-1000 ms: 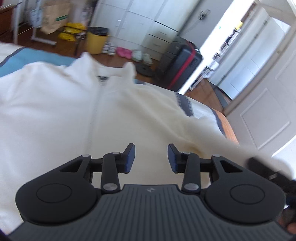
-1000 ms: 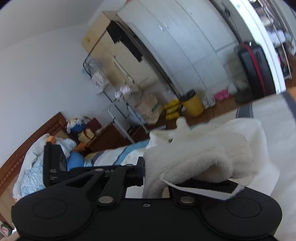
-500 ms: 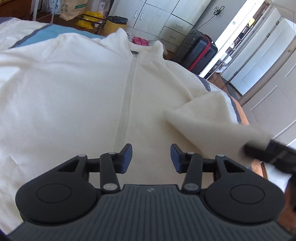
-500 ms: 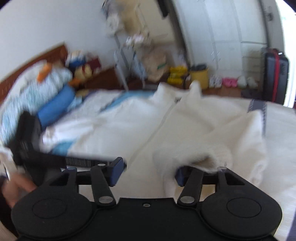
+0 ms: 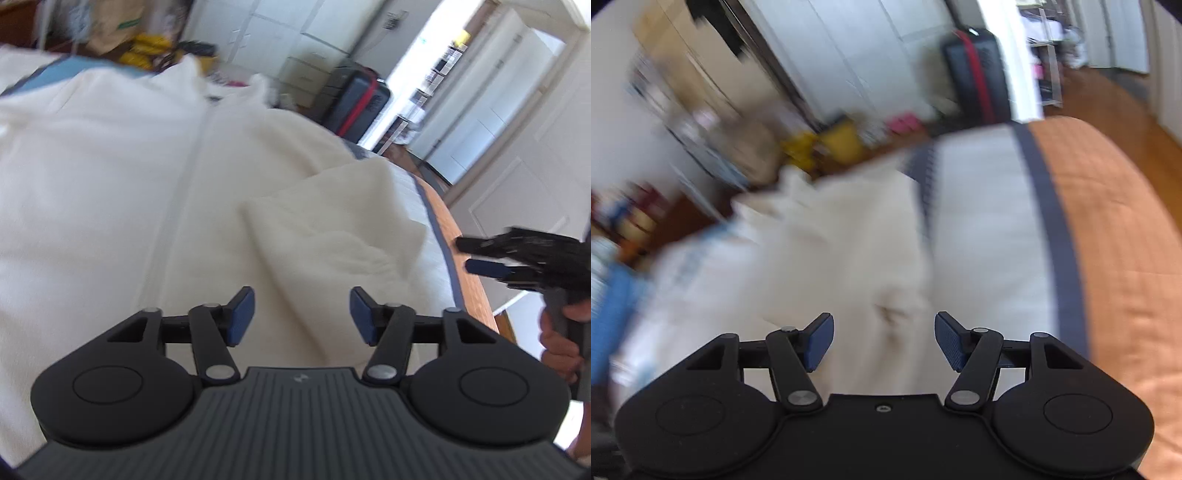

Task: Fold clothes

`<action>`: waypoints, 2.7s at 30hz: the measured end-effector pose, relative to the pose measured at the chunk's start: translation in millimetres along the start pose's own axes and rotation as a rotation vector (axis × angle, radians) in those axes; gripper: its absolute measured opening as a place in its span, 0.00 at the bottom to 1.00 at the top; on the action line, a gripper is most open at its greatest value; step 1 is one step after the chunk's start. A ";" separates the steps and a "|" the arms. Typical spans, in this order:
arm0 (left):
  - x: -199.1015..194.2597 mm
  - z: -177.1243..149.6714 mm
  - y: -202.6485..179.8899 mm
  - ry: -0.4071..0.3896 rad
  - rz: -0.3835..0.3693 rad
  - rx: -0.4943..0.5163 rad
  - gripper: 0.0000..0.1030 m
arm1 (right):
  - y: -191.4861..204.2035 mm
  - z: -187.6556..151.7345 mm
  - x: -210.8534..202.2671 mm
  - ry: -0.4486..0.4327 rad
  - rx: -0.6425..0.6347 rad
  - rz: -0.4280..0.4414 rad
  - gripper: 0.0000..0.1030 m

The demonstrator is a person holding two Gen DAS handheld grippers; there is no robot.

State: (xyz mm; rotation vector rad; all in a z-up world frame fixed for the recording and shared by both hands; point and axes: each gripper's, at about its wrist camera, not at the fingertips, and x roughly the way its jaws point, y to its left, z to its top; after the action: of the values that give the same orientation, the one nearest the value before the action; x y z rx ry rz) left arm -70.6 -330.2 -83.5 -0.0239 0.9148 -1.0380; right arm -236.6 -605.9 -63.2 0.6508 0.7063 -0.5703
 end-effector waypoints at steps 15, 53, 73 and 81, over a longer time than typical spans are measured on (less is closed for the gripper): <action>39.8 5.9 -35.2 -0.055 0.170 0.279 0.09 | -17.2 -6.2 23.8 0.061 0.066 -0.040 0.64; 12.7 73.8 106.5 -0.083 0.551 0.112 0.45 | 5.1 17.3 50.6 -0.115 0.080 0.085 0.31; 43.8 85.8 104.5 -0.113 0.565 0.130 0.29 | 22.7 7.8 81.8 -0.059 0.046 0.160 0.54; 28.5 94.9 171.4 -0.036 0.399 -0.135 0.70 | 39.5 -0.5 95.1 -0.027 -0.073 0.076 0.58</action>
State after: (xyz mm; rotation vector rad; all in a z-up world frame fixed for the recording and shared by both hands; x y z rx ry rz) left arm 122.1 -295.4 -112.7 0.0267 0.9098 -0.6036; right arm -150.6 -603.3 -119.8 0.5985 0.6712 -0.4803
